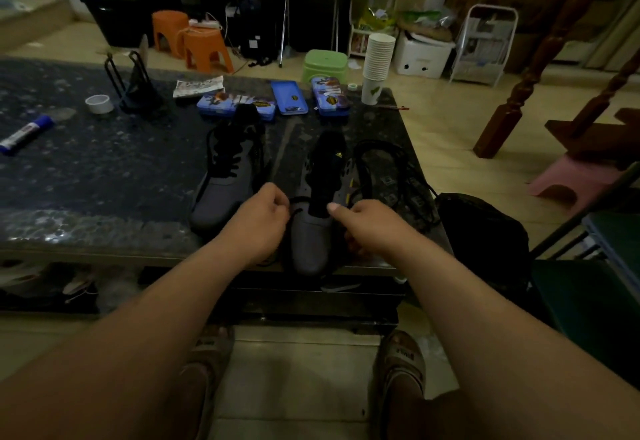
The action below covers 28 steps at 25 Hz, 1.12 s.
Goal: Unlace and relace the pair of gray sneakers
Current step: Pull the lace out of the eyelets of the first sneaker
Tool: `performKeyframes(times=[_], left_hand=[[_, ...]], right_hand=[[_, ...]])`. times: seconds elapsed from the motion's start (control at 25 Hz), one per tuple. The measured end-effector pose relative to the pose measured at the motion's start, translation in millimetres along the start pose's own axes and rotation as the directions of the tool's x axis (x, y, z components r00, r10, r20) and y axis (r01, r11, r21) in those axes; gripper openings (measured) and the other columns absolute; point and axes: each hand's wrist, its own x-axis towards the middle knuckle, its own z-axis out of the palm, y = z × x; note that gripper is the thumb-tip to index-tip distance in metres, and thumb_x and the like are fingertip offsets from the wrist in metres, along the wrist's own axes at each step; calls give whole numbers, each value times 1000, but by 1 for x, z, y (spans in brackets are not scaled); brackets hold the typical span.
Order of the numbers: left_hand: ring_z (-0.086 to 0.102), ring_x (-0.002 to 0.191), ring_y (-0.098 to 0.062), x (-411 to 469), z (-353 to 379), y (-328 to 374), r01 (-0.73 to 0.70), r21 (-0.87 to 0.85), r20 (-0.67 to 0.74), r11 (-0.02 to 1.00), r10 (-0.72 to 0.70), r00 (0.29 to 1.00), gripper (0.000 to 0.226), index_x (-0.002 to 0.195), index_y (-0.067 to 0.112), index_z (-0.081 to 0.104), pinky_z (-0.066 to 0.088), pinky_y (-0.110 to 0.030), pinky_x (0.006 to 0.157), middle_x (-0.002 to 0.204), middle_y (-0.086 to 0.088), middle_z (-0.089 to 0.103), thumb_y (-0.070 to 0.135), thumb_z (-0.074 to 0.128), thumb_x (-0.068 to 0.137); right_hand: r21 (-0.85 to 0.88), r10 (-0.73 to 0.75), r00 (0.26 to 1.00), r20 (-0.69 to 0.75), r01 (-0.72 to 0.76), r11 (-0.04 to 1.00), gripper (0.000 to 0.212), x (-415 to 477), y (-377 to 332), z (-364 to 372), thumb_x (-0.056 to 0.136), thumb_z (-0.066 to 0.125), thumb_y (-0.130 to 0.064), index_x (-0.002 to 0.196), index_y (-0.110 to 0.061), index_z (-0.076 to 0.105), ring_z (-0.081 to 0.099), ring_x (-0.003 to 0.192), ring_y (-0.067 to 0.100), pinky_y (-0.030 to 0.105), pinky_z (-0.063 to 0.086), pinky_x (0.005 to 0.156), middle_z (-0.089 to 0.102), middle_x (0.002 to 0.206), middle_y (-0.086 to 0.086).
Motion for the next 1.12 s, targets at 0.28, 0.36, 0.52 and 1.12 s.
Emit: performKeyframes(times=[0.28,0.36,0.52,1.12], left_hand=[[57,75,-22,12,31,9,-5,239,-77,971,25,997,29,85,23,46,43,-36,62,83,-2,60,41,62,100],[57,77,-23,14,32,10,27,262,-83,965,-6,997,28,83,24,46,45,-37,65,85,-2,60,42,61,100],[62,76,-25,8,15,17,17,159,-8,987,-15,1000,31,76,18,50,45,-35,65,79,-6,64,34,62,100],[58,82,-25,10,24,22,84,281,0,956,-87,996,35,91,19,50,42,-36,66,91,-4,61,51,60,99]], right_hand=[[121,-142,990,24,138,983,26,-21,-5,-4,90,70,-29,67,-22,61,64,79,22,39,47,74,63,73,7],[288,-196,957,216,129,949,21,-44,-2,-12,82,72,-29,65,-22,63,70,96,30,41,46,80,69,89,22],[-1,-83,995,61,83,997,36,-35,2,-8,96,65,-43,91,-7,70,64,81,19,34,46,71,68,85,7],[285,-164,972,170,111,952,32,-27,9,-21,94,67,-17,66,-23,53,47,77,23,40,39,72,49,79,10]])
